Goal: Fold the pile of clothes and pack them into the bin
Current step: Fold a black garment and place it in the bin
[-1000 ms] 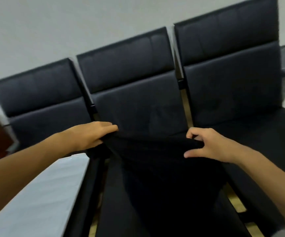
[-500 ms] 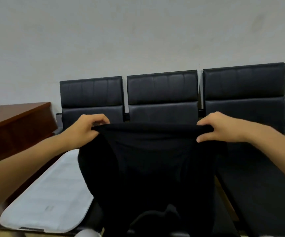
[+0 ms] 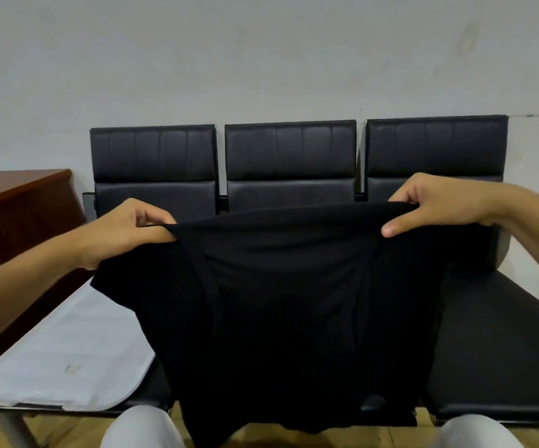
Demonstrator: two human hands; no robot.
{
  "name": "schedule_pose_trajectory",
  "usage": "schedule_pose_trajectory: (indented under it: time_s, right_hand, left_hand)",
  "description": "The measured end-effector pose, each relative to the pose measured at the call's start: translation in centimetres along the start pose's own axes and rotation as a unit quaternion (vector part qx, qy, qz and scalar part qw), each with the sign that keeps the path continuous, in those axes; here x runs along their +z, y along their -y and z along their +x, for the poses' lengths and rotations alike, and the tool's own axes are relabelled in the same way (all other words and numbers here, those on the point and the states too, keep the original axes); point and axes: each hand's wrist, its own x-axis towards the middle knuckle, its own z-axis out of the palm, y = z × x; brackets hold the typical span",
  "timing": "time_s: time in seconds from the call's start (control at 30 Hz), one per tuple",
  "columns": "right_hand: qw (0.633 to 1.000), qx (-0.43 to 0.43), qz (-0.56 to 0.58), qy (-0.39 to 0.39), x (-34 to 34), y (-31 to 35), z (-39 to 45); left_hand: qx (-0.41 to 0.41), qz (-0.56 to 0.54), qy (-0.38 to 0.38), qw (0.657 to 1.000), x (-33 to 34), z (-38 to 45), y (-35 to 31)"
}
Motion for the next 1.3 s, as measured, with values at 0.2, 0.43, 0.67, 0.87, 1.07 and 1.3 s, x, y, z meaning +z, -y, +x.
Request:
schedule_pose_trajectory:
  time_s: [0.2,0.43,0.67,0.87,1.07,1.3]
  right_hand:
    - [0.989,0.078,0.055,0.109,-0.8,-4.0,2.0]
    - [0.982,0.139,-0.021,0.124,4.5,-13.8,10.4]
    - [0.975,0.132,-0.153,0.096,11.9,-26.3,20.0]
    - [0.926,0.149,-0.345,0.020,13.6,-29.5,26.4]
    - [0.932,0.135,-0.332,-0.061,12.6,-31.0,30.5]
    - [0.941,0.002,-0.305,-0.144,13.7,-31.8,26.7]
  left_hand:
    - [-0.024,-0.027,0.058,0.998,1.8,2.1,2.7]
    - [-0.053,0.159,0.080,0.983,6.1,10.3,13.4]
    - [-0.064,0.426,0.087,0.898,10.0,17.9,25.2]
    - [-0.048,0.541,0.063,0.837,10.0,24.1,30.6]
    - [0.035,0.562,-0.010,0.826,9.5,27.9,32.1]
    - [0.176,0.492,-0.046,0.852,11.5,23.0,30.8]
